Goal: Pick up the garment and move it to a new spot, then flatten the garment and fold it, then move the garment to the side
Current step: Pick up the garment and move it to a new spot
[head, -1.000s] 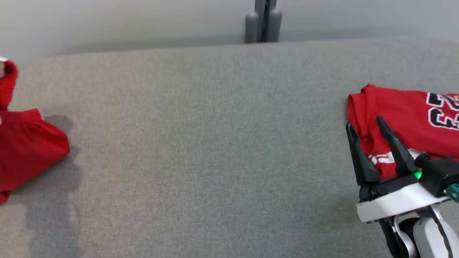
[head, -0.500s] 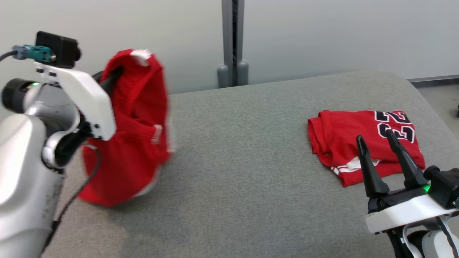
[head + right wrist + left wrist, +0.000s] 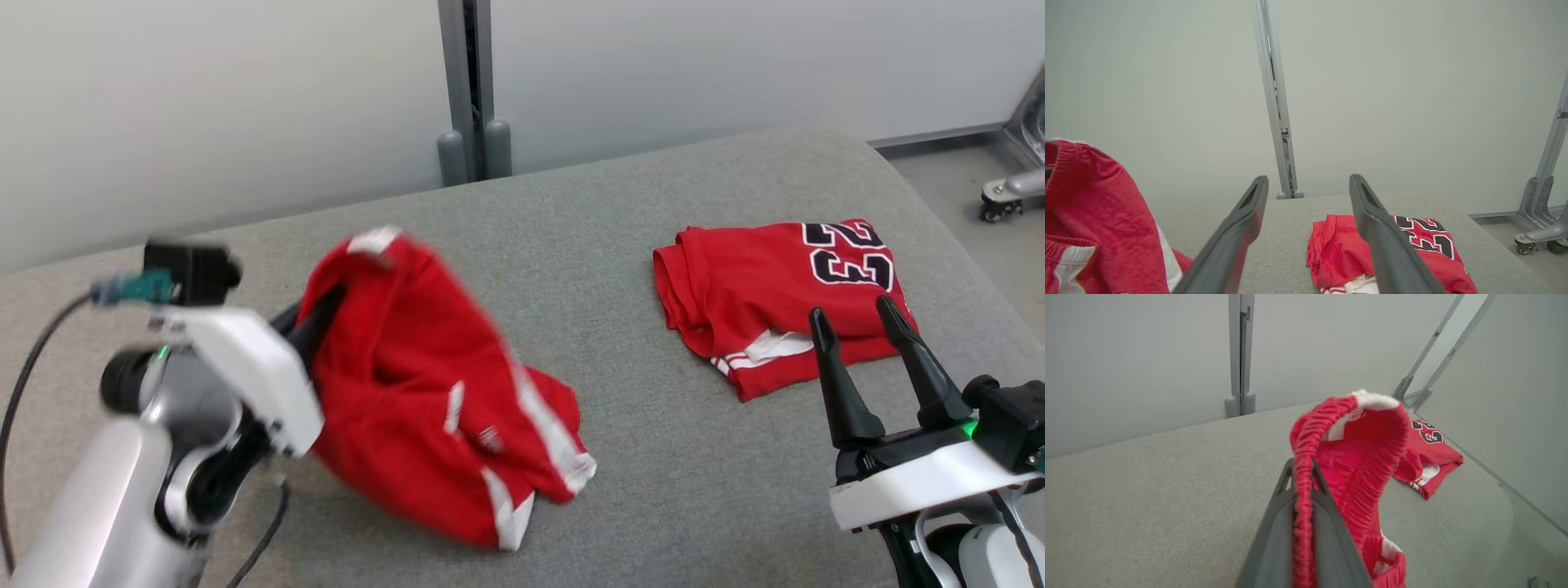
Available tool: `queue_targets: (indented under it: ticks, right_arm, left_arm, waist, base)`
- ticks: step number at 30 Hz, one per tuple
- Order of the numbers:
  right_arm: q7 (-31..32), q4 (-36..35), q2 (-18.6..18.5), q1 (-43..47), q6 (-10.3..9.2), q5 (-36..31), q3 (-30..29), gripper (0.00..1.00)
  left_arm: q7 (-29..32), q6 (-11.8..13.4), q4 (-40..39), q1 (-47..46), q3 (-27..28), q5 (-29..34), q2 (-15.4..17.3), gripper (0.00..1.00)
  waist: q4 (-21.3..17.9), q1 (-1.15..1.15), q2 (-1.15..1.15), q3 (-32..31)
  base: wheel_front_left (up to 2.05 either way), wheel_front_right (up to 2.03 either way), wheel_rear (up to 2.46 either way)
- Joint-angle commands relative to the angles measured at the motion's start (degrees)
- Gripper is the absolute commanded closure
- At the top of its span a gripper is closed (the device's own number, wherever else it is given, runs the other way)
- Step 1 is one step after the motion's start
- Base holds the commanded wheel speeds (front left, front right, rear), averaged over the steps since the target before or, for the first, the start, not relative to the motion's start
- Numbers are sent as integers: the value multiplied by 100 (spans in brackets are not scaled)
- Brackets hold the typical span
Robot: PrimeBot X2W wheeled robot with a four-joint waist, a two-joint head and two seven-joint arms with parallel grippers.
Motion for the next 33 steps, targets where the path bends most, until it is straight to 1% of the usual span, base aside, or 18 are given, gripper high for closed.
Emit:
queue_targets:
  ticks: [1,2,4,6,7,8,9,10,11,14,17,21,24,27,30,33]
  right_arm:
    - [-34,31,-8,-23,1,19,-6,0]
    - [-44,39,-8,-39,1,20,-4,0]
    - [-44,62,-27,-58,0,13,-19,0]
    - [-51,69,-44,-69,1,7,-14,0]
    - [-48,75,-51,-70,1,3,-9,0]
    - [-37,82,-52,-77,1,-3,-4,0]
    - [-21,94,-54,-81,1,-6,9,0]
    - [-6,106,-60,-85,1,-2,26,0]
    - [-1,113,-64,-89,1,-1,37,0]
    - [32,128,-67,-83,1,-12,58,0]
    - [57,134,-93,-47,0,-19,65,0]
    - [98,119,-110,17,0,-19,49,0]
    - [138,72,-130,86,0,-28,11,0]
    - [157,30,-127,157,1,-30,-25,0]
    - [156,18,-95,252,0,3,-48,0]
    - [169,5,-49,349,0,47,-63,0]
  left_arm:
    - [-180,-51,255,367,106,22,185,100]
    - [-290,-81,428,527,162,-10,224,100]
    - [-577,-116,790,726,257,127,389,98]
    - [-915,-102,1182,868,385,166,419,100]
    - [-1080,-94,1394,903,435,208,435,98]
    - [-1216,-112,1607,915,453,253,458,93]
    - [-1306,-150,1788,927,442,257,433,70]
    - [-1379,-173,1968,918,446,232,384,41]
    - [-1437,-217,2134,886,438,219,361,0]
    - [-1635,-346,2500,713,364,293,297,0]
    - [-1891,-400,2661,594,311,371,221,0]
    - [-2103,-388,2609,538,274,486,227,0]
    - [-2303,-327,2345,534,307,565,268,0]
    - [-2532,-172,1895,632,383,669,331,0]
    - [-2910,99,1325,841,560,722,276,0]
    - [-3145,338,784,1148,578,859,228,0]
  waist:
    - [-83,0,0,116]
    - [-96,0,0,155]
    - [-112,0,0,227]
    - [-105,0,0,269]
    - [-92,0,0,292]
    - [-79,0,0,308]
    - [-60,0,0,312]
    - [-39,0,0,317]
    - [-16,0,0,325]
    - [71,0,0,313]
    - [158,0,0,252]
    - [233,0,0,161]
    - [296,0,0,66]
    - [359,0,0,-6]
    - [419,0,0,-52]
    - [504,0,0,-65]
  base:
    - [0,0,0]
    - [0,0,0]
    - [0,0,0]
    - [0,0,0]
    - [0,0,0]
    - [0,0,0]
    - [0,0,0]
    - [0,0,0]
    - [0,0,0]
    - [0,0,0]
    - [0,0,0]
    - [0,0,0]
    - [0,0,0]
    - [0,0,0]
    - [0,0,0]
    - [0,0,0]
